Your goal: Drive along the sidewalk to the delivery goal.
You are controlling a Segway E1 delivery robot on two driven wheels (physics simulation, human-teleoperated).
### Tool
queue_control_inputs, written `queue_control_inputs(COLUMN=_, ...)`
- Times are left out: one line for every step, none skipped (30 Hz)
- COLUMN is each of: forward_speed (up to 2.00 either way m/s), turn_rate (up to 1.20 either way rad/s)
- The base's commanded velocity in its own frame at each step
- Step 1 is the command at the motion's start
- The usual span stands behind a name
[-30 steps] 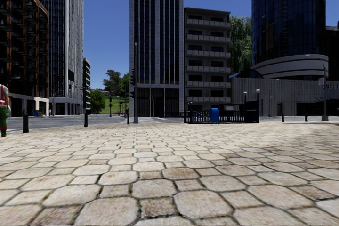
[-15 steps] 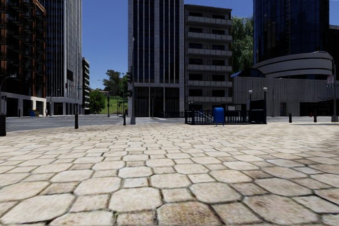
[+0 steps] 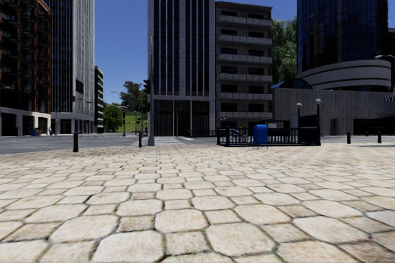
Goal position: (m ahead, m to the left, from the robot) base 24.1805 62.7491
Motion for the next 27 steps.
queue_control_inputs(forward_speed=2.0, turn_rate=0.0)
queue_control_inputs(forward_speed=2.0, turn_rate=0.19)
queue_control_inputs(forward_speed=2.0, turn_rate=0.47)
queue_control_inputs(forward_speed=2.0, turn_rate=0.95)
queue_control_inputs(forward_speed=2.0, turn_rate=0.95)
queue_control_inputs(forward_speed=2.0, turn_rate=1.2)
queue_control_inputs(forward_speed=2.0, turn_rate=1.2)
queue_control_inputs(forward_speed=2.0, turn_rate=1.2)
queue_control_inputs(forward_speed=2.0, turn_rate=1.2)
queue_control_inputs(forward_speed=2.0, turn_rate=0.56)
queue_control_inputs(forward_speed=2.0, turn_rate=0.36)
queue_control_inputs(forward_speed=2.0, turn_rate=0.23)
queue_control_inputs(forward_speed=2.0, turn_rate=0.1)
queue_control_inputs(forward_speed=2.0, turn_rate=0.01)
queue_control_inputs(forward_speed=2.0, turn_rate=0.0)
queue_control_inputs(forward_speed=2.0, turn_rate=0.0)
queue_control_inputs(forward_speed=2.0, turn_rate=0.0)
queue_control_inputs(forward_speed=2.0, turn_rate=0.0)
queue_control_inputs(forward_speed=2.0, turn_rate=0.0)
queue_control_inputs(forward_speed=2.0, turn_rate=0.0)
queue_control_inputs(forward_speed=2.0, turn_rate=0.0)
queue_control_inputs(forward_speed=2.0, turn_rate=0.0)
queue_control_inputs(forward_speed=2.0, turn_rate=0.0)
queue_control_inputs(forward_speed=2.0, turn_rate=0.0)
queue_control_inputs(forward_speed=2.0, turn_rate=0.0)
queue_control_inputs(forward_speed=2.0, turn_rate=0.0)
queue_control_inputs(forward_speed=2.0, turn_rate=0.0)
